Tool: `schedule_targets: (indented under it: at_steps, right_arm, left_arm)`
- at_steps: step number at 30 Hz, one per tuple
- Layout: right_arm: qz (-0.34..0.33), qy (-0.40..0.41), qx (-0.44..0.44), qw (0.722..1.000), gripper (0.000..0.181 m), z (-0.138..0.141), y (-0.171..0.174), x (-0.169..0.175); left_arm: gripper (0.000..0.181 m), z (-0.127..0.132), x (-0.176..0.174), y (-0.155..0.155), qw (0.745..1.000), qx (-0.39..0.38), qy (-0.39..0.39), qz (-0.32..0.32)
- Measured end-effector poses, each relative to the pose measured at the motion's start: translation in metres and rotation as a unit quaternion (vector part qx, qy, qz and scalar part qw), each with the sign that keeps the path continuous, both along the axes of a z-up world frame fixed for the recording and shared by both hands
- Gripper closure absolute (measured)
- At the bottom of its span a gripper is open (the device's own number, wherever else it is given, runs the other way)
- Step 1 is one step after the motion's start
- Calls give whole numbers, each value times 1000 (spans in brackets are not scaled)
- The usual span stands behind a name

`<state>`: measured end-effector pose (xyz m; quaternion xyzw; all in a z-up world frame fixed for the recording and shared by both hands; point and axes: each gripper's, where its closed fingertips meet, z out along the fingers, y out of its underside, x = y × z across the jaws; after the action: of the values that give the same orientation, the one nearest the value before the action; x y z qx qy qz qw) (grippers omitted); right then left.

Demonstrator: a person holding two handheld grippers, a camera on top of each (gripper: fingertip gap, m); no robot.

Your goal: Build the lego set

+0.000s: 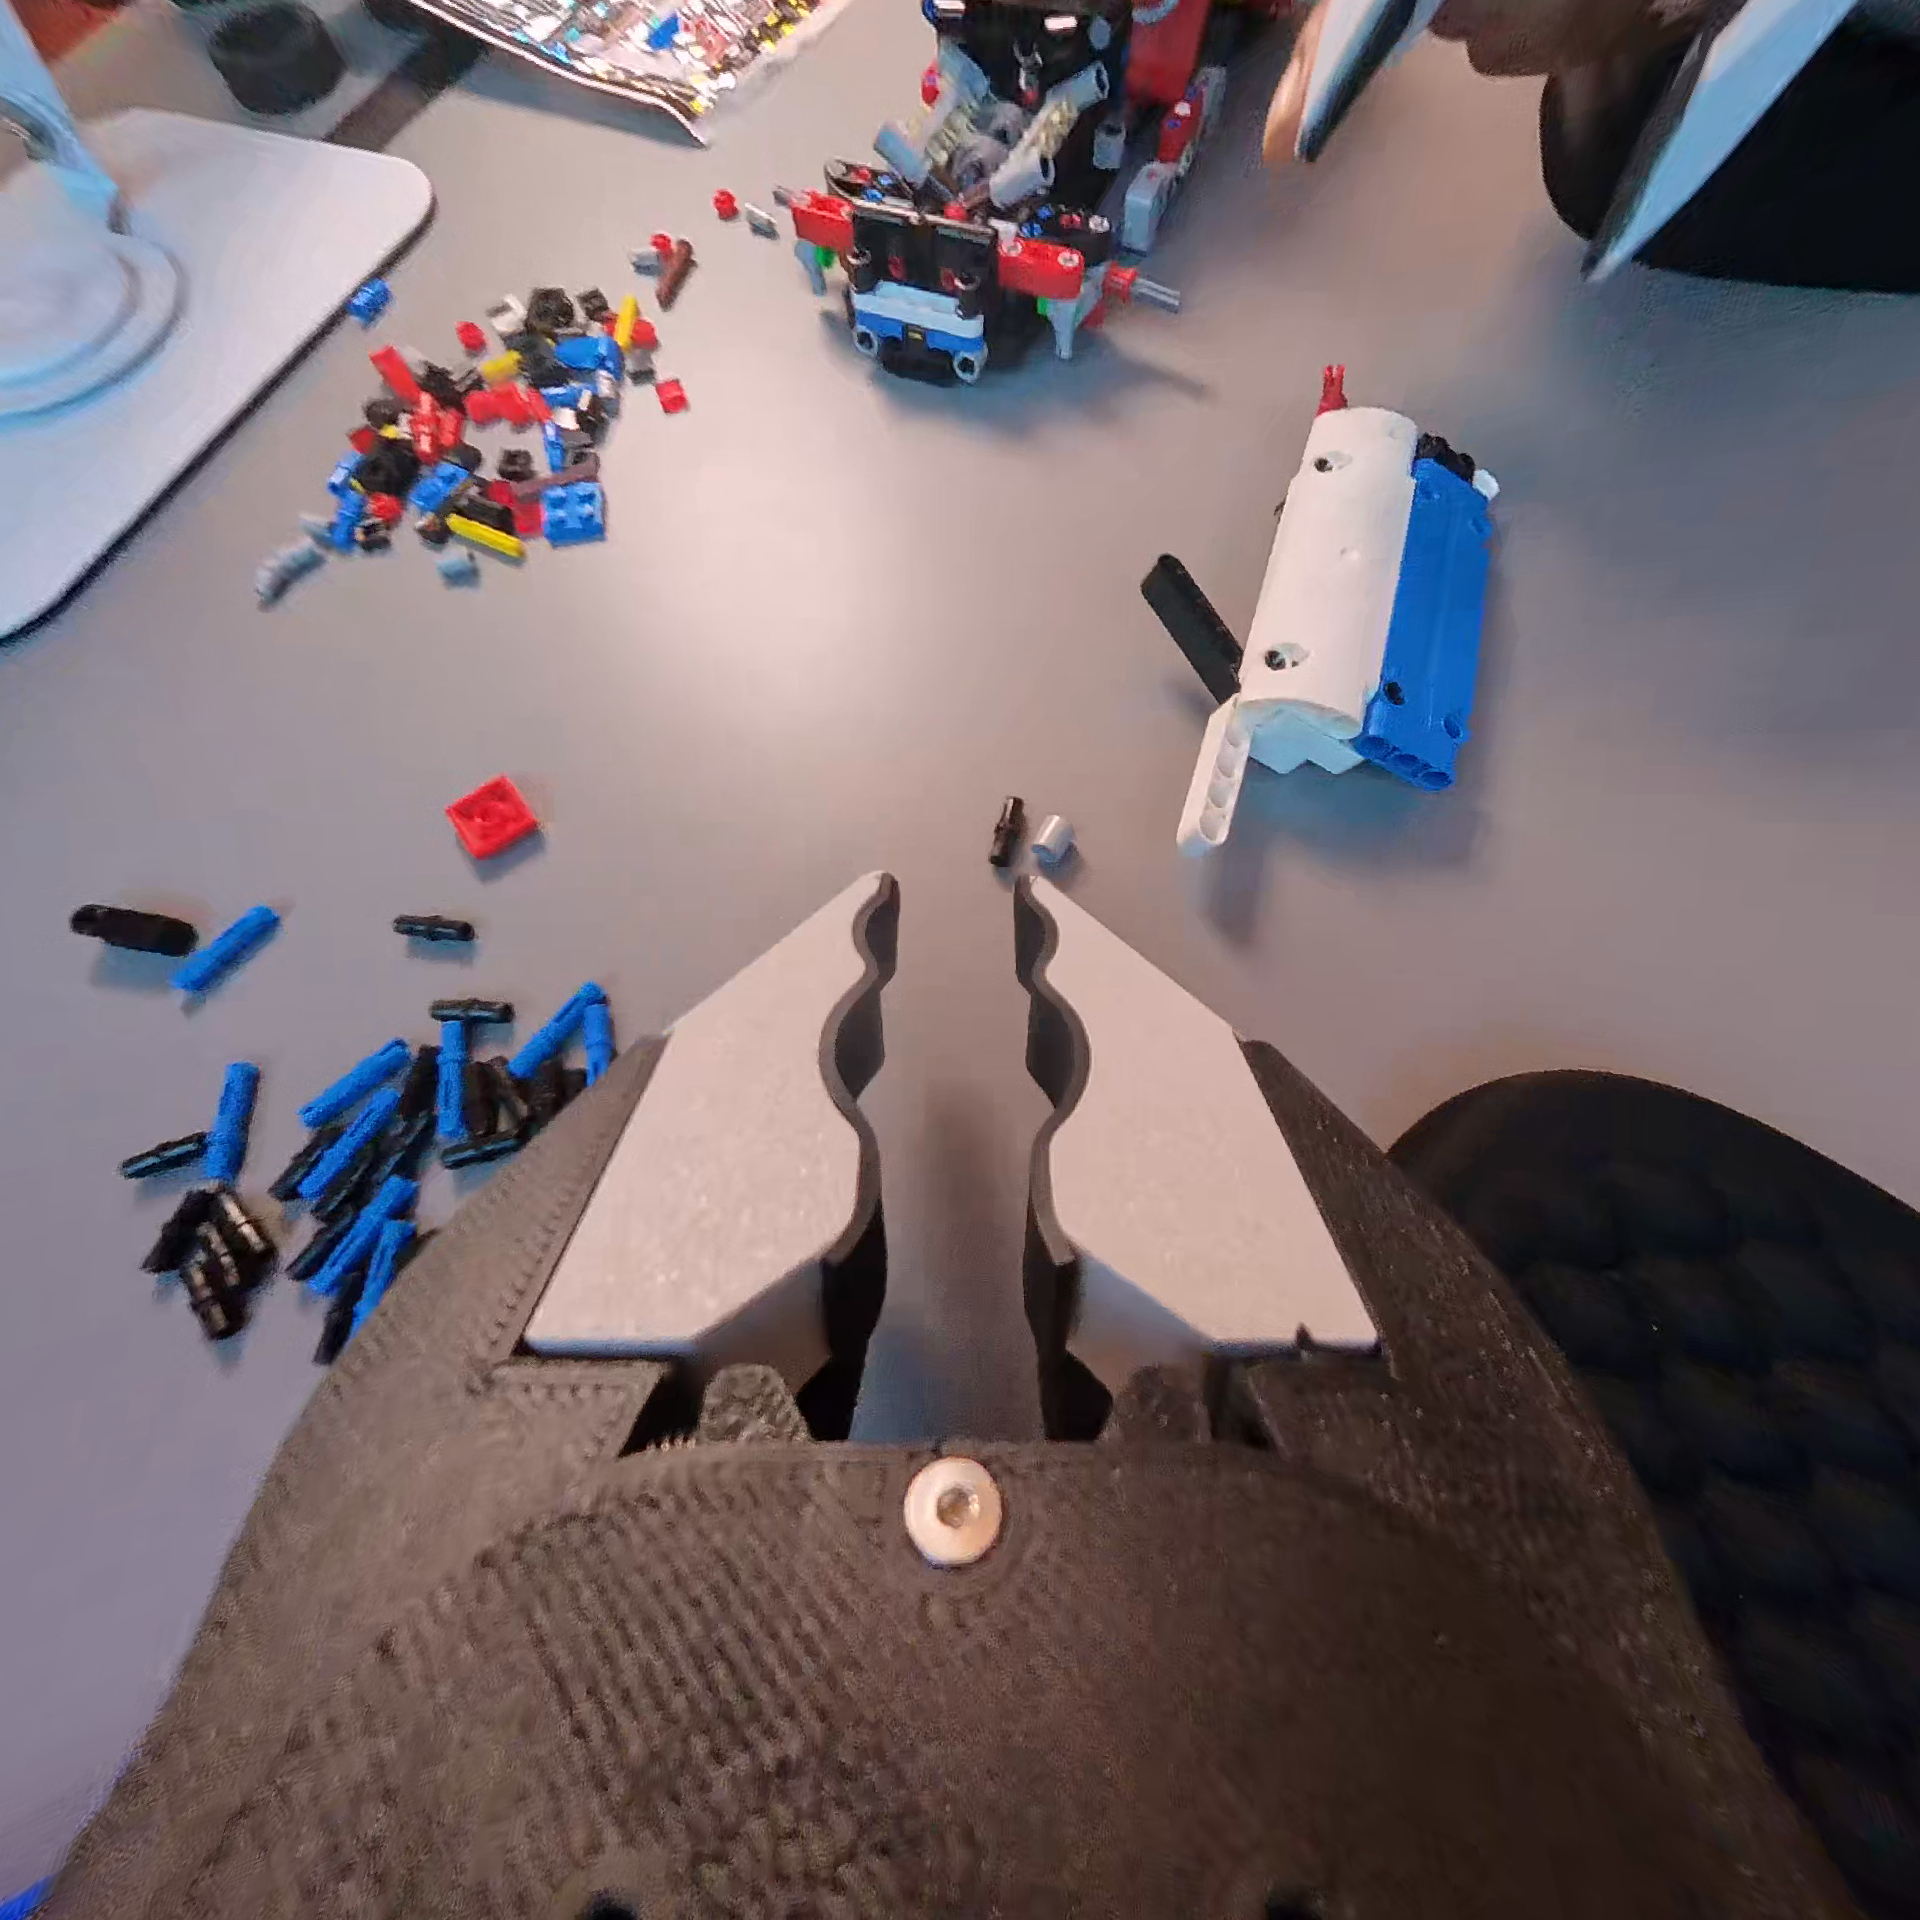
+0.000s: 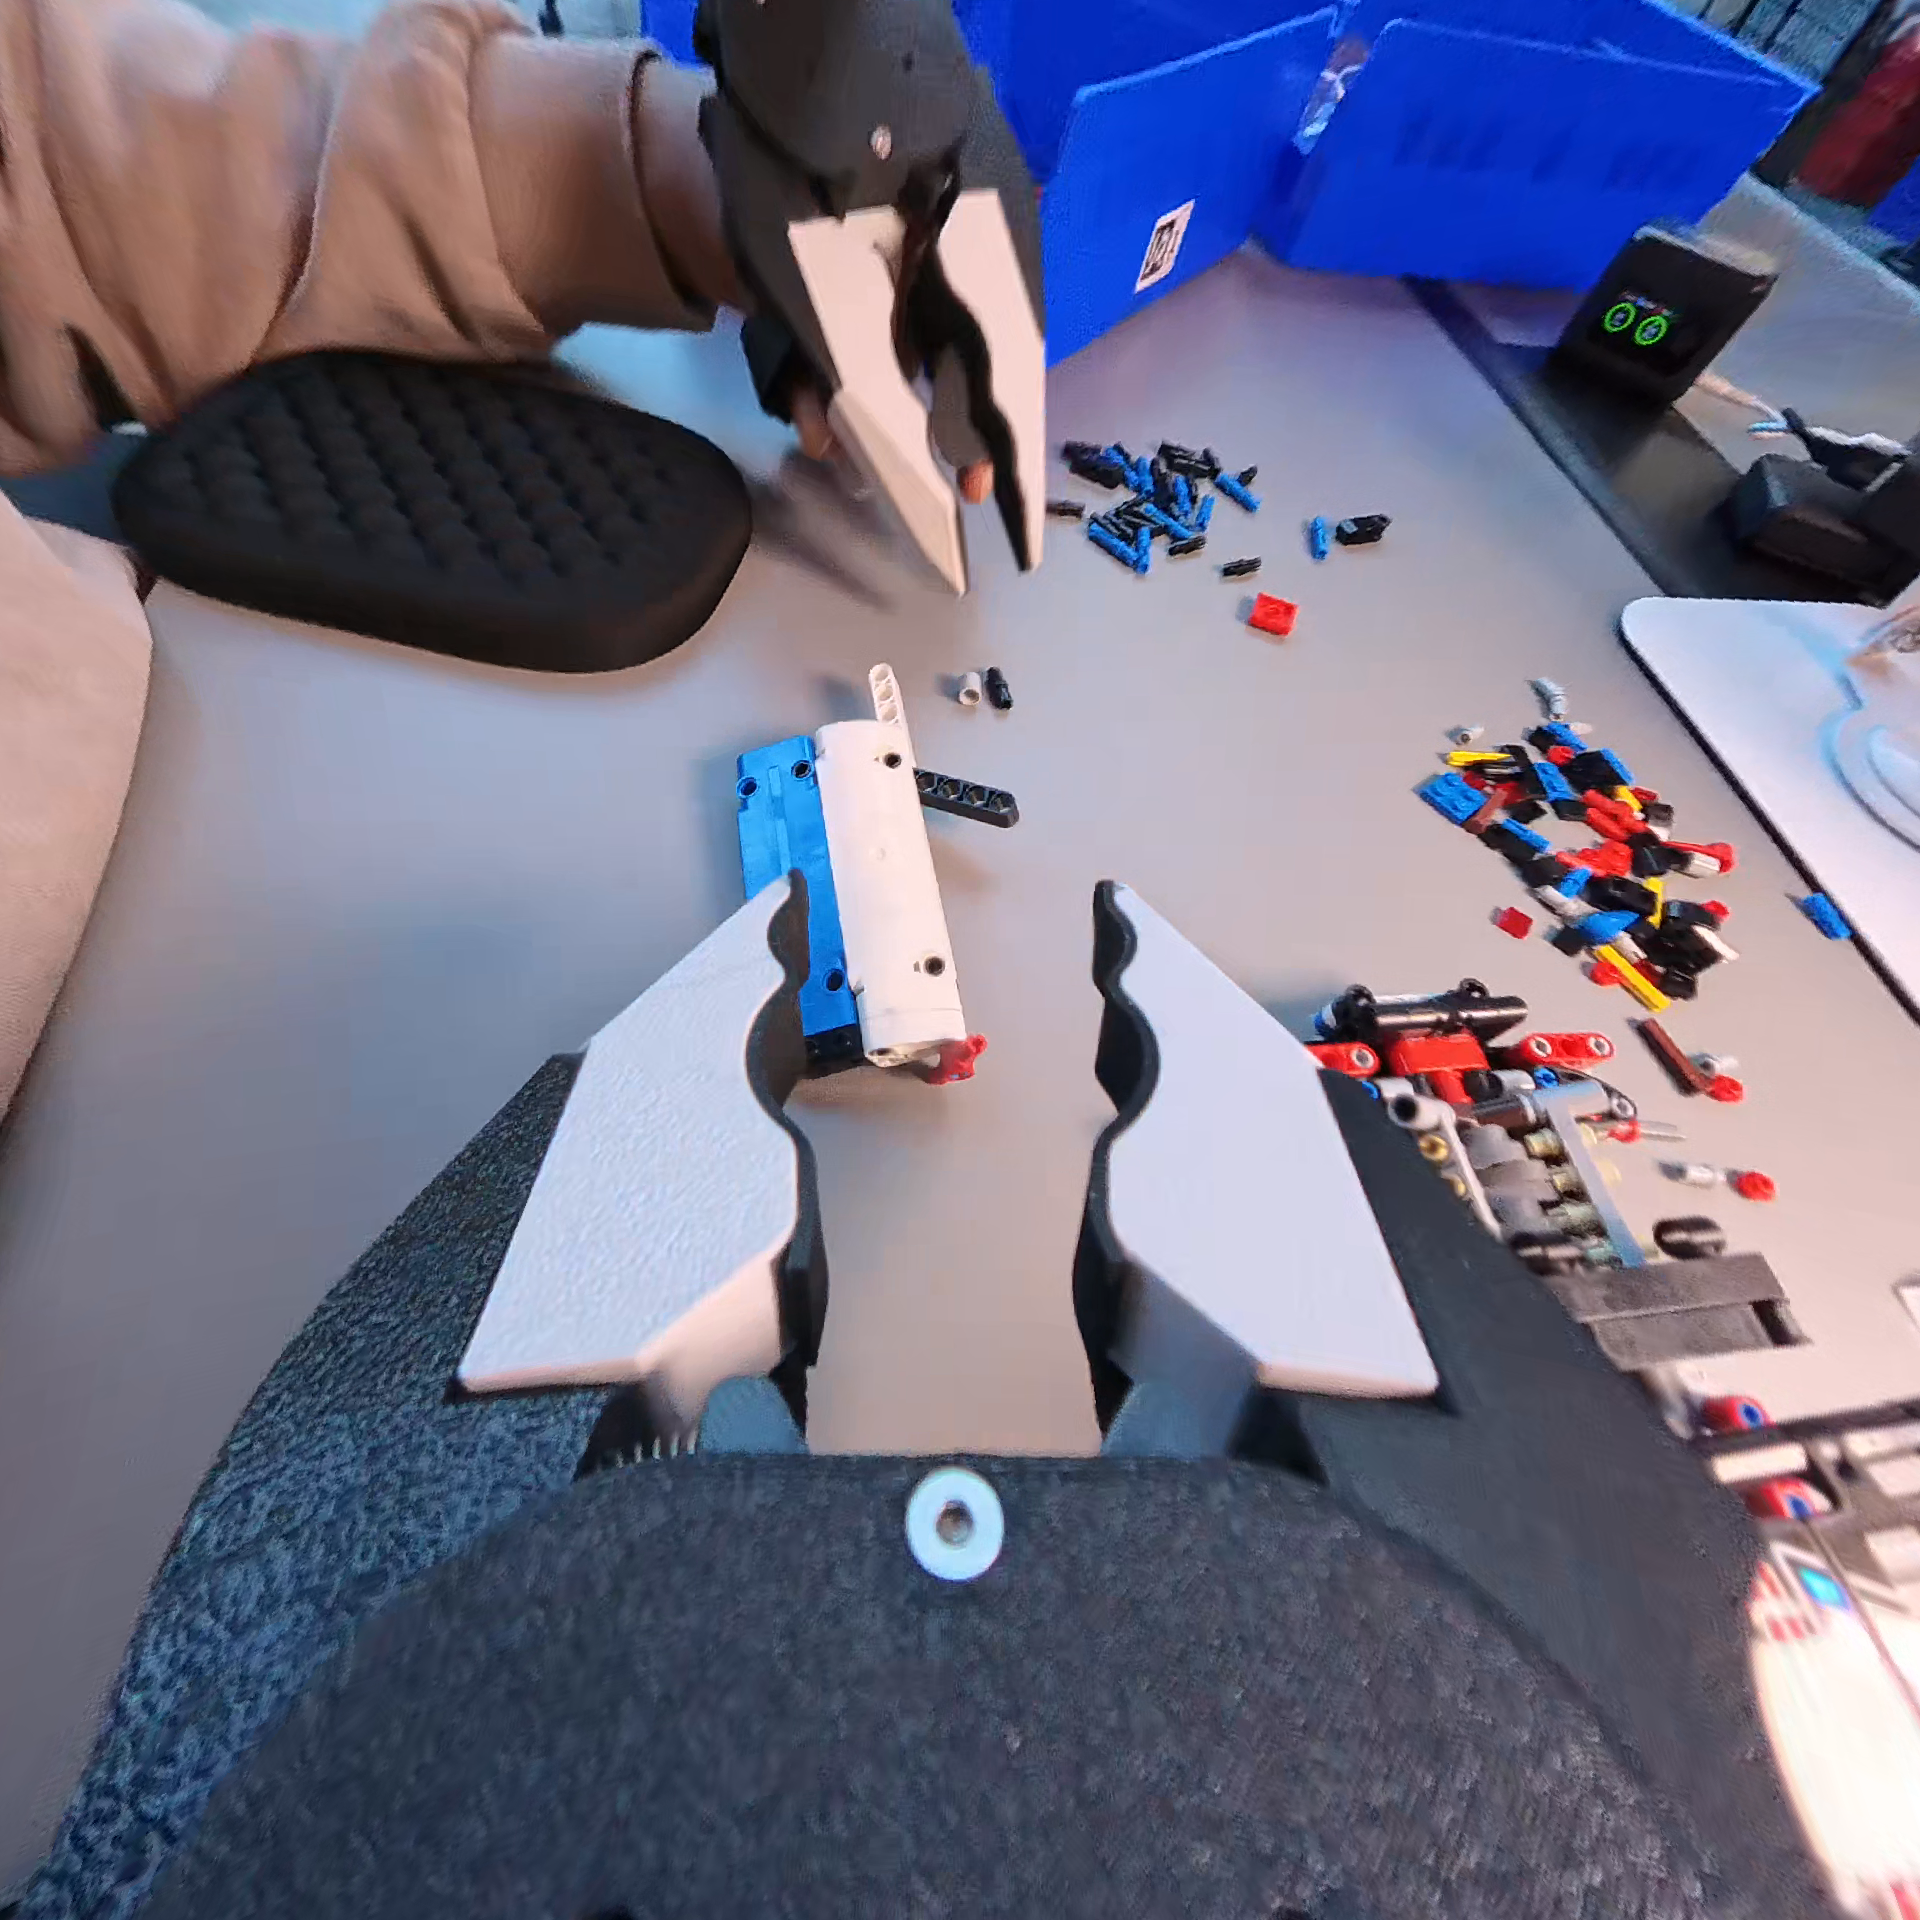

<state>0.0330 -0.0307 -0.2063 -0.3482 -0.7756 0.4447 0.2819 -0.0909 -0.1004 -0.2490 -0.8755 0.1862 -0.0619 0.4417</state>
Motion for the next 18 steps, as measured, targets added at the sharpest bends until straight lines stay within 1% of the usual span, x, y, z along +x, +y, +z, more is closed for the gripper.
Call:
schedule_targets:
  at_steps: [2, 5, 15, 18]
  right_arm:
    - [-6, 2, -15, 1000, 131, 0, 3, 1]
    - [-6, -3, -7, 1000, 132, -5, 4, 3]
    - [3, -19, -1, 1000, 134, -14, 0, 5]
    - [2, -23, -1, 1000, 134, -16, 0, 5]
  left_arm:
    - [161, -11, 9, 3, 1000, -25, 5, -15]
    - [162, -18, 13, 9, 999, -36, 18, -18]
    - [168, -21, 13, 18, 998, -48, 18, -32]
    - [174, -22, 16, 19, 998, -47, 29, -40]
